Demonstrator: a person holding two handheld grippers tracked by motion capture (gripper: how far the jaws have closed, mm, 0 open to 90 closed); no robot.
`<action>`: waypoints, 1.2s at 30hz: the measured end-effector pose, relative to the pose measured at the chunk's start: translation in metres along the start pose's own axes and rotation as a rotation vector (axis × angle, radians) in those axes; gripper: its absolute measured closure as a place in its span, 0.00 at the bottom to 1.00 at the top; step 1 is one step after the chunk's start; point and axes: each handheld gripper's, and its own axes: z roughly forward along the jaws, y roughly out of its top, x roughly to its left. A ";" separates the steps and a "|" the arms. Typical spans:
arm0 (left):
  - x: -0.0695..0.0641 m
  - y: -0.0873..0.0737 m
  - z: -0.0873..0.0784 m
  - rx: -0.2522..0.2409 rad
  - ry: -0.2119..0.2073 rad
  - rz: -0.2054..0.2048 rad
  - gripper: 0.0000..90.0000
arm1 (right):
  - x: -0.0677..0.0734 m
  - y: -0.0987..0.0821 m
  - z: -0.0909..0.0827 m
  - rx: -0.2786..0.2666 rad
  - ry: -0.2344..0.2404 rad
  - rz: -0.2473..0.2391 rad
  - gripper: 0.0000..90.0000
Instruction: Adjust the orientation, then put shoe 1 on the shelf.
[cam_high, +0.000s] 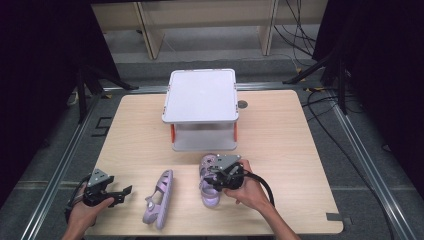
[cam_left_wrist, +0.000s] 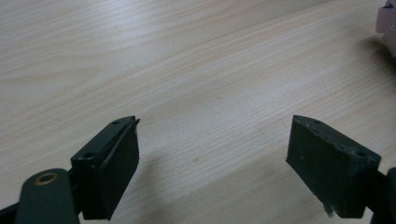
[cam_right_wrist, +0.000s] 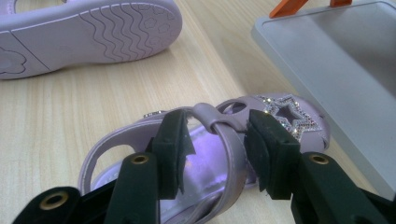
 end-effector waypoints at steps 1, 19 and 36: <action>0.001 0.000 0.001 -0.001 -0.003 0.010 0.18 | 0.000 0.001 0.000 0.000 -0.001 0.004 0.65; 0.000 0.000 0.000 0.001 0.001 0.004 0.18 | -0.006 -0.001 0.001 0.034 -0.014 -0.035 0.82; 0.000 0.000 -0.002 0.003 0.003 0.005 0.18 | -0.019 0.006 -0.014 0.039 0.035 0.057 0.88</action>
